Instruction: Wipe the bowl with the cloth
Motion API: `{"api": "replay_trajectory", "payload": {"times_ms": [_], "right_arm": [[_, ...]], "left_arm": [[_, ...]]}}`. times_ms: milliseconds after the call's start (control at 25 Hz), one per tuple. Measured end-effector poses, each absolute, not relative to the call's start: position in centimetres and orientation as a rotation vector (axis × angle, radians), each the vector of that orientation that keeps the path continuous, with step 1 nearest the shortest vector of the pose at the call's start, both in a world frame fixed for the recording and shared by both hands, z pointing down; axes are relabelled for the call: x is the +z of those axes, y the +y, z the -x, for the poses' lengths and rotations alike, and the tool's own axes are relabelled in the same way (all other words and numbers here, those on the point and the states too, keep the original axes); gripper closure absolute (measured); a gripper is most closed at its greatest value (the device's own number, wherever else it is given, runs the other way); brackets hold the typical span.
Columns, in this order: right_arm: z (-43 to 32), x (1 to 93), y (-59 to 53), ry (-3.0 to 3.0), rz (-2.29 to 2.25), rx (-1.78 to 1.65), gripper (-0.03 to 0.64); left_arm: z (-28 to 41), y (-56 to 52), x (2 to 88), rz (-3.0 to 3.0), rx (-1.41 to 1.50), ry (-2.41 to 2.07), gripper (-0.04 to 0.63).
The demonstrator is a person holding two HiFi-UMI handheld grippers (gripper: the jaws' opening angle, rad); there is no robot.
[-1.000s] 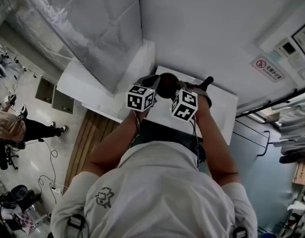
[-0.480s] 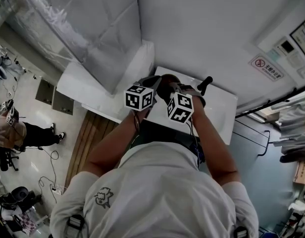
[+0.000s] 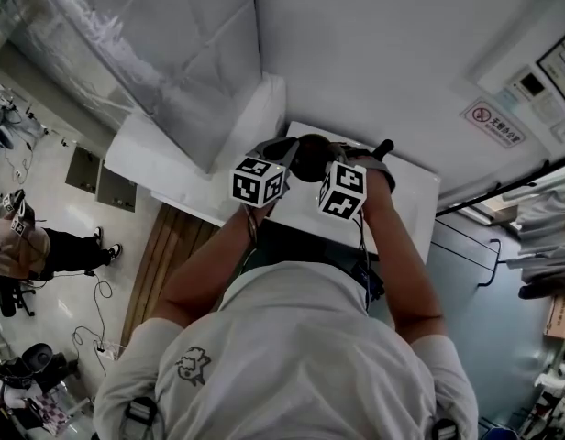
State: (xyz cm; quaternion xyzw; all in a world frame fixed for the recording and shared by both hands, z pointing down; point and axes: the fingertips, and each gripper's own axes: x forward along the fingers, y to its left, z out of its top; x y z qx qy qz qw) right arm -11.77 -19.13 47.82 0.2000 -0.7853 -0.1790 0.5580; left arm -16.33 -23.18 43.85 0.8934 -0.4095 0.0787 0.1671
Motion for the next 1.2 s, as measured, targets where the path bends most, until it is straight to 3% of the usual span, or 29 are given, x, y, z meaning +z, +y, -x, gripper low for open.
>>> {"api": "replay_trajectory", "payload": {"times_ms": [600, 1200], "right_arm": [[15.3, 46.1, -14.8, -2.143, -0.382, -0.245, 0.528], [5.2, 37.7, -16.6, -2.319, -0.881, -0.125, 0.528]], "left_arm": [[16.9, -23.0, 43.4, -2.576, 0.180, -1.162, 0.577], [13.8, -23.9, 46.1, -2.322, -0.035, -0.902, 0.577]]}}
